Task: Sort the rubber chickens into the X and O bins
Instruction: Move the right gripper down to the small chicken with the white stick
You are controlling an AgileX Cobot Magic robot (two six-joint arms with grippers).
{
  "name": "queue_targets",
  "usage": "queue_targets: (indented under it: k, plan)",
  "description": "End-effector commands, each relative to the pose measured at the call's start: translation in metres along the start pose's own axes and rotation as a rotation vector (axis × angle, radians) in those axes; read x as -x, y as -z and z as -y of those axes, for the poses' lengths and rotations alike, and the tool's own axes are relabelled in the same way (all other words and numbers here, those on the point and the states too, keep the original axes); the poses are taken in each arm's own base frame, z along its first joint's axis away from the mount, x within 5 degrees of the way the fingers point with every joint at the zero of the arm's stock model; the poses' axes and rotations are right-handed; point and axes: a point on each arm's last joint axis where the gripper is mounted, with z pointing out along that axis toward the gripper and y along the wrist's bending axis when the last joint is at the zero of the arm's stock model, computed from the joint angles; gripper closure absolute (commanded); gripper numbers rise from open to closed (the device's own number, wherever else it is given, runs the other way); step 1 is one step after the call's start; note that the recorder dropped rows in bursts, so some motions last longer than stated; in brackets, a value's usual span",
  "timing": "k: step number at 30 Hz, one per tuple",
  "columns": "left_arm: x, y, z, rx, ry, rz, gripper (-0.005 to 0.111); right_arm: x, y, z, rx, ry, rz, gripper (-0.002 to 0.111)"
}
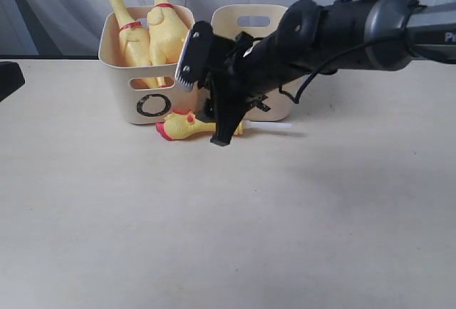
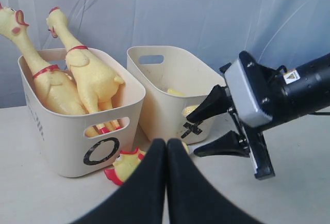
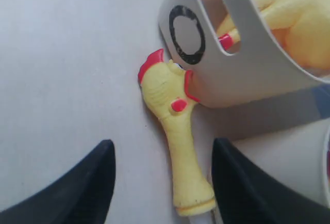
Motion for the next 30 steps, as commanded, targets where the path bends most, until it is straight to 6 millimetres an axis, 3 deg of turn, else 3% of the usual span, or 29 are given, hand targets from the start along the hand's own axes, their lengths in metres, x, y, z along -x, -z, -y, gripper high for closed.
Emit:
queue_targets:
  k: [1,8,30]
  plan:
    - [-0.001,0.001,0.000,0.003,0.008,0.007,0.106,0.005,-0.028,-0.016,-0.045,0.159,-0.025,0.055]
    - [-0.001,0.001,0.000,0.003,0.008,0.007,0.106,0.000,-0.056,-0.024,-0.106,0.185,-0.030,0.055]
    - [-0.001,0.001,0.000,0.003,0.008,0.007,0.106,-0.022,-0.090,-0.027,-0.201,0.357,-0.065,0.055]
